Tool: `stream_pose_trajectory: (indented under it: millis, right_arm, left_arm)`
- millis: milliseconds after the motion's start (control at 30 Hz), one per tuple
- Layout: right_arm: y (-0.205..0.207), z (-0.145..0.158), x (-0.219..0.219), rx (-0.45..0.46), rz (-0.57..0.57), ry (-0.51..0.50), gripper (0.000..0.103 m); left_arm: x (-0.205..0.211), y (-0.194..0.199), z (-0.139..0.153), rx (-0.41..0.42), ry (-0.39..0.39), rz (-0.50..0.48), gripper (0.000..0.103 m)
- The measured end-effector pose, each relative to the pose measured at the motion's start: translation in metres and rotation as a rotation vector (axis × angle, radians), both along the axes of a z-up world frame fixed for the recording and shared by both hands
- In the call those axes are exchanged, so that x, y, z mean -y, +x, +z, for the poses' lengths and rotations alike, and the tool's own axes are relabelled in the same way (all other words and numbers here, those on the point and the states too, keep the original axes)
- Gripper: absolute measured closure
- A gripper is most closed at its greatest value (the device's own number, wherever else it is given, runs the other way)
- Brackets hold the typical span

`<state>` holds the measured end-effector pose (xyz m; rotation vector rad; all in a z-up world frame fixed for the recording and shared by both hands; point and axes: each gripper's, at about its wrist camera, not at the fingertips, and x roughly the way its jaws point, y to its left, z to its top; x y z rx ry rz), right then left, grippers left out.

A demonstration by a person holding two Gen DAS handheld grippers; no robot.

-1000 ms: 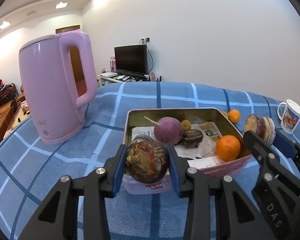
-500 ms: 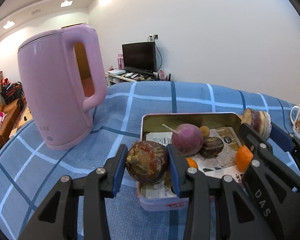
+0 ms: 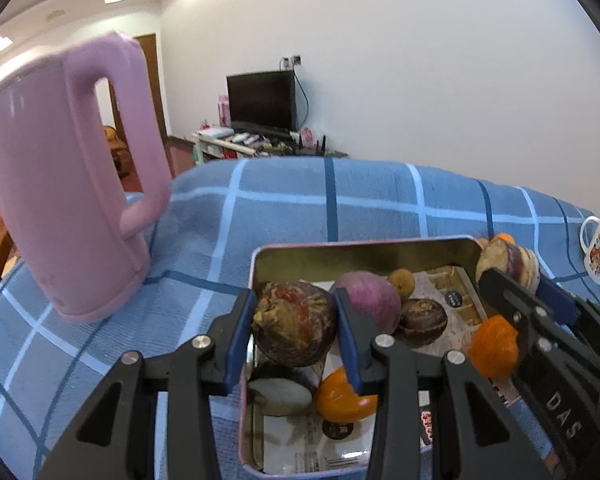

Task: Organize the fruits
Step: 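Open both tools to drop the dark brown fruit and root piece into the tin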

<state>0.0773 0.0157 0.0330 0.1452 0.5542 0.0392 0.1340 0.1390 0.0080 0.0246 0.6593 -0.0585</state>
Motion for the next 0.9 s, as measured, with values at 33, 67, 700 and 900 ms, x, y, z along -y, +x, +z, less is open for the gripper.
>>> stream_pose_trajectory:
  millis: [33,67,700,900]
  right_arm:
    - [0.003,-0.001,0.0,-0.006,0.006,0.009,0.058]
    - [0.007,-0.002,-0.001,-0.016,0.02,0.02,0.058]
    - [0.019,-0.012,-0.013,-0.083,0.125,0.08,0.057]
    - [0.012,-0.009,-0.015,-0.052,0.119,0.061,0.056]
  left_arm:
    - [0.001,0.001,-0.001,-0.003,0.008,-0.004,0.062]
    - [0.003,0.001,-0.001,-0.001,0.018,-0.009,0.062]
    - [0.031,-0.005,-0.004,0.018,0.152,-0.062,0.062]
    - [0.02,0.0,-0.005,0.005,0.124,0.004,0.015]
